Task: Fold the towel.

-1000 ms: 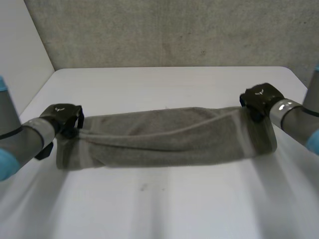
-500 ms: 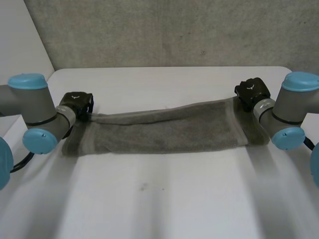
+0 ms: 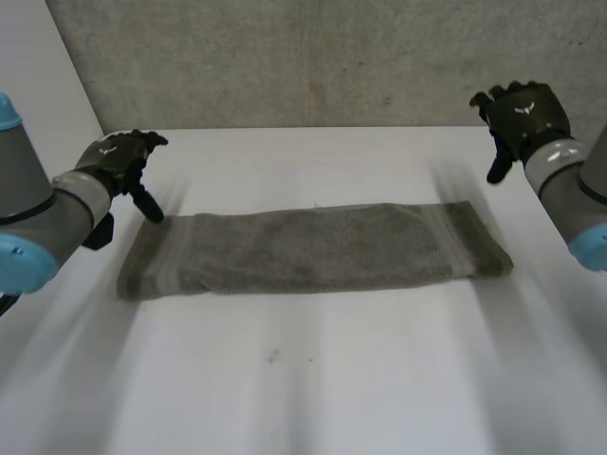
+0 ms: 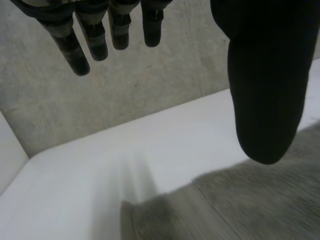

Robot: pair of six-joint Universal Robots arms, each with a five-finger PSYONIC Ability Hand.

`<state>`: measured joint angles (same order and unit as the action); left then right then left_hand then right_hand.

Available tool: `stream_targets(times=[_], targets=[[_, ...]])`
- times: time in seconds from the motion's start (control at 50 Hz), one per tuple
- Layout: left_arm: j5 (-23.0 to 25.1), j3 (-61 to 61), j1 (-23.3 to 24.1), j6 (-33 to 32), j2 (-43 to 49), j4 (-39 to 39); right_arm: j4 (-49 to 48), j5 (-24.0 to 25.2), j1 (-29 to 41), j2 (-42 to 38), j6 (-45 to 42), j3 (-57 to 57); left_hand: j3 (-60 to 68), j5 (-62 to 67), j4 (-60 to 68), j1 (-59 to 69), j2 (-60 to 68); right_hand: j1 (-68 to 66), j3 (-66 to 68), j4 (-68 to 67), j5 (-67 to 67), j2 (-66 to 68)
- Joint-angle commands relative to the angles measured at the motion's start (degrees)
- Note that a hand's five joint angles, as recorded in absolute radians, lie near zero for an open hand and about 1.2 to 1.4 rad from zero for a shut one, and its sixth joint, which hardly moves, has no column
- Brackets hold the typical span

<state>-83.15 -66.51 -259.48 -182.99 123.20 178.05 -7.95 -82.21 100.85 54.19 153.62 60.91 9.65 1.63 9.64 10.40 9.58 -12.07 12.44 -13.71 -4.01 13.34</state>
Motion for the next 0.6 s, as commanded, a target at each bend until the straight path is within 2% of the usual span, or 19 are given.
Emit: stream_targets(times=[0.02, 0.08, 0.16, 0.28, 0.52, 0.54, 0.56, 0.58, 0.6], targets=[[0.18, -17.69, -0.24, 0.0, -10.35, 3.97, 6.1, 1.17, -3.11, 9.62, -0.08, 18.53, 0.35, -1.63, 0.36, -0.4, 0.42, -5.06, 4.69, -3.42, -3.11, 3.79], [0.27, -21.91, -0.15, 0.0, -11.76, 6.34, 6.46, 2.23, -3.91, 9.62, -0.08, 20.22, 0.35, -1.63, 0.36, -0.4, 0.42, -6.42, 6.05, -4.79, -4.48, 5.16], [0.27, -26.21, 0.02, -0.09, -12.55, 9.32, 5.85, 6.52, -6.1, 8.57, 0.09, 23.99, 0.35, -1.63, 0.36, -0.4, 0.42, -15.49, 15.12, -13.85, -13.54, 14.22], [0.27, -27.71, 0.11, -0.09, -12.55, 10.56, 3.04, 10.57, -7.95, 2.78, -0.08, 24.09, 0.35, -1.63, 0.36, -0.4, 0.42, -20.71, 20.34, -19.08, -18.77, 19.45], [0.27, -28.15, 0.11, 0.0, -12.55, 10.65, 2.24, 10.93, -8.74, -3.83, -0.61, 20.3, 0.35, -1.63, 0.36, -0.4, 0.42, -30.81, 30.44, -29.18, -28.87, 29.55], [0.27, -28.15, 0.11, 0.0, -12.55, 10.65, 1.81, 10.93, -8.83, -4.44, -0.61, 19.87, 0.35, -1.63, 0.36, -0.4, 0.42, -35.81, 35.44, -34.18, -33.87, 34.55], [0.27, -28.15, 0.03, 0.0, -12.55, 10.65, 1.11, 10.93, -8.92, -4.79, -0.61, 19.69, 0.35, -1.63, 0.36, -0.4, 0.42, -49.02, 48.64, -47.38, -47.07, 47.75], [0.27, -28.15, 0.03, 0.0, -12.55, 10.65, 1.1, 10.93, -8.92, -4.79, -0.61, 19.69, 0.35, -1.63, 0.36, -0.4, 0.42, -49.15, 48.78, -47.51, -47.2, 47.88], [0.27, -28.15, 0.03, 0.0, -12.55, 10.65, 0.14, 10.76, -9.0, -4.79, -0.52, 19.69, 0.35, -1.63, 0.36, -0.4, 0.42, -67.47, 67.1, -65.83, -65.52, 66.2]])
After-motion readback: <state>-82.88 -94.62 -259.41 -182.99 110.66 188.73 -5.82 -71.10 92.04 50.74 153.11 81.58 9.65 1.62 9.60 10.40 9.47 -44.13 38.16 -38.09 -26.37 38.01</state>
